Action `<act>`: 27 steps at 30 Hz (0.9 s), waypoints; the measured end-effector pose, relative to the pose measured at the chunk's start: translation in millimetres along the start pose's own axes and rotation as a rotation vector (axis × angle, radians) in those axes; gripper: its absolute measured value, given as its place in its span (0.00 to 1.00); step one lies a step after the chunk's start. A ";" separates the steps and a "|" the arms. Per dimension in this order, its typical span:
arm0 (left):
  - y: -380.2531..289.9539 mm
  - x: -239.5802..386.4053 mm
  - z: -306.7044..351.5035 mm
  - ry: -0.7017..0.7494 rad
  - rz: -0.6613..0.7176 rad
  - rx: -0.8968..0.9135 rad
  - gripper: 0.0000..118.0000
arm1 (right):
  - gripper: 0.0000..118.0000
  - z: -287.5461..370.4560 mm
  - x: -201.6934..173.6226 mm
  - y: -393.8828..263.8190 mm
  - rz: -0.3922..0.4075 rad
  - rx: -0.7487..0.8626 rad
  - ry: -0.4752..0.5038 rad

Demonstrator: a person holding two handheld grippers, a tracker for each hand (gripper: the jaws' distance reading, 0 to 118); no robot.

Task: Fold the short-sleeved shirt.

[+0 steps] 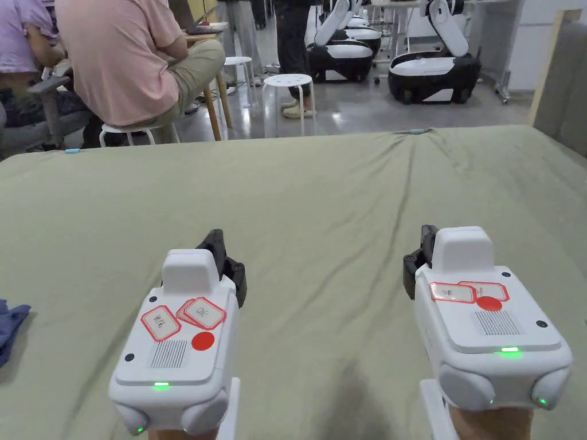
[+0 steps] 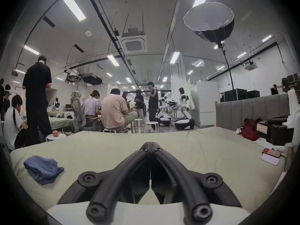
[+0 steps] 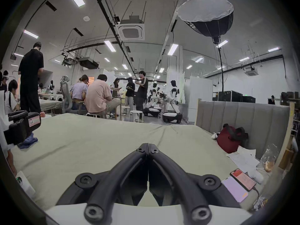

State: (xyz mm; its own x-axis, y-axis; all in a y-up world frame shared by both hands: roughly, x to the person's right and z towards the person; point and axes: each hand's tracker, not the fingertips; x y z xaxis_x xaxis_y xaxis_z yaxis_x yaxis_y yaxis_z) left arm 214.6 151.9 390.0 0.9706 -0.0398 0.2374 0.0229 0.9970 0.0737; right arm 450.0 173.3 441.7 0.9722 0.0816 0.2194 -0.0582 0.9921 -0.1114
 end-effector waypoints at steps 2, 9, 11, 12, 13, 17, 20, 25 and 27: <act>-2.7 -0.5 -4.2 0.007 -0.006 -0.006 0.00 | 0.01 -3.2 -0.8 -2.8 0.002 -0.003 0.002; -4.3 0.1 -10.2 0.028 -0.008 -0.004 0.00 | 0.01 -13.7 -6.5 -8.1 0.019 -0.004 0.022; -4.2 0.4 -11.0 0.027 -0.019 -0.006 0.00 | 0.01 -11.8 -5.6 -7.5 0.017 -0.004 0.026; -4.2 0.4 -11.0 0.027 -0.020 -0.005 0.00 | 0.01 -12.6 -5.6 -7.6 0.016 -0.005 0.026; -4.4 0.6 -10.8 0.027 -0.021 -0.004 0.03 | 0.01 -13.5 -5.8 -7.7 0.016 -0.007 0.024; -5.7 -0.3 -11.3 0.023 -0.018 -0.019 0.37 | 0.03 -11.8 -5.5 -8.3 0.013 -0.006 0.020; -10.6 0.6 -8.4 0.019 -0.031 0.008 1.00 | 0.70 -14.4 -6.7 -10.6 0.027 -0.025 0.009; -10.5 2.2 -13.4 0.016 -0.079 -0.003 1.00 | 1.00 -18.8 -6.7 -15.5 0.023 0.012 -0.007; -7.4 2.4 -15.2 0.030 -0.071 0.005 1.00 | 1.00 -19.4 -7.0 -15.2 0.026 -0.006 0.001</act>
State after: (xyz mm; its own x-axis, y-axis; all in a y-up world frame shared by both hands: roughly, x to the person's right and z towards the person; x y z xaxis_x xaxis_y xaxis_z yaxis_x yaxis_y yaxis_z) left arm 220.4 145.4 375.2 0.9733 -0.1087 0.2022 0.0910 0.9914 0.0945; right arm 448.5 155.8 423.0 0.9706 0.1070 0.2154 -0.0816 0.9890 -0.1233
